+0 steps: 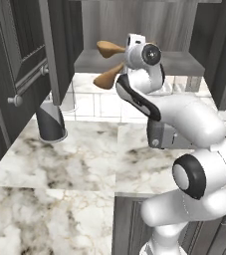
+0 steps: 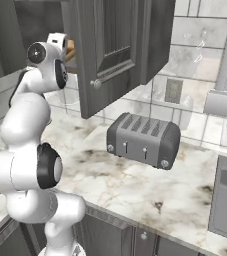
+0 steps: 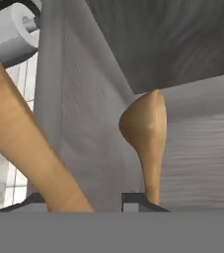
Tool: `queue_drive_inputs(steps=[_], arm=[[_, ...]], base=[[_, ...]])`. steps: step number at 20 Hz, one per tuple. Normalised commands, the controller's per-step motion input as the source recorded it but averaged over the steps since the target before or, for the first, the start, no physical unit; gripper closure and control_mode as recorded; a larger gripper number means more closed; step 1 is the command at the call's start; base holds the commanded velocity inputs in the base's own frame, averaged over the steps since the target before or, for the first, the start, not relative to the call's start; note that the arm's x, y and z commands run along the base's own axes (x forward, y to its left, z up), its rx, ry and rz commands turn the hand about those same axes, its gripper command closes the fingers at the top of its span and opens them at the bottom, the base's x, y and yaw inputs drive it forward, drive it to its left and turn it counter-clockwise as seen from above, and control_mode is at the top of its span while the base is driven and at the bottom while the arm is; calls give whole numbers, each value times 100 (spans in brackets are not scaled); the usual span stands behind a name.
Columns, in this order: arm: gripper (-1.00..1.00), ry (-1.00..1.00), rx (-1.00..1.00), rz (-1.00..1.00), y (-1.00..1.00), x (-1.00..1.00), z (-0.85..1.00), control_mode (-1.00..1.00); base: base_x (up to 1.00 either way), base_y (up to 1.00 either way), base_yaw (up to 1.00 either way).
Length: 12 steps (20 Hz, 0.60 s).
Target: Organize the utensils by type. Pick up the wooden spoons from the counter and place them in the open cabinet. Then pick up the metallic utensils from the counter and place them in the open drawer.
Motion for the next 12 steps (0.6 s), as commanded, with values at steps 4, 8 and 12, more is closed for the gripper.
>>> queue_drive_inputs(steps=[4, 8, 12], arm=[[100, 26, 22, -2, -9, 2, 42, -100], [100, 13, 15, 0, -15, 14, 35, -100], [100, 1, 9, -3, -18, 13, 10, -100]], base=[[0, 0, 0], [0, 0, 0], [0, 0, 0]])
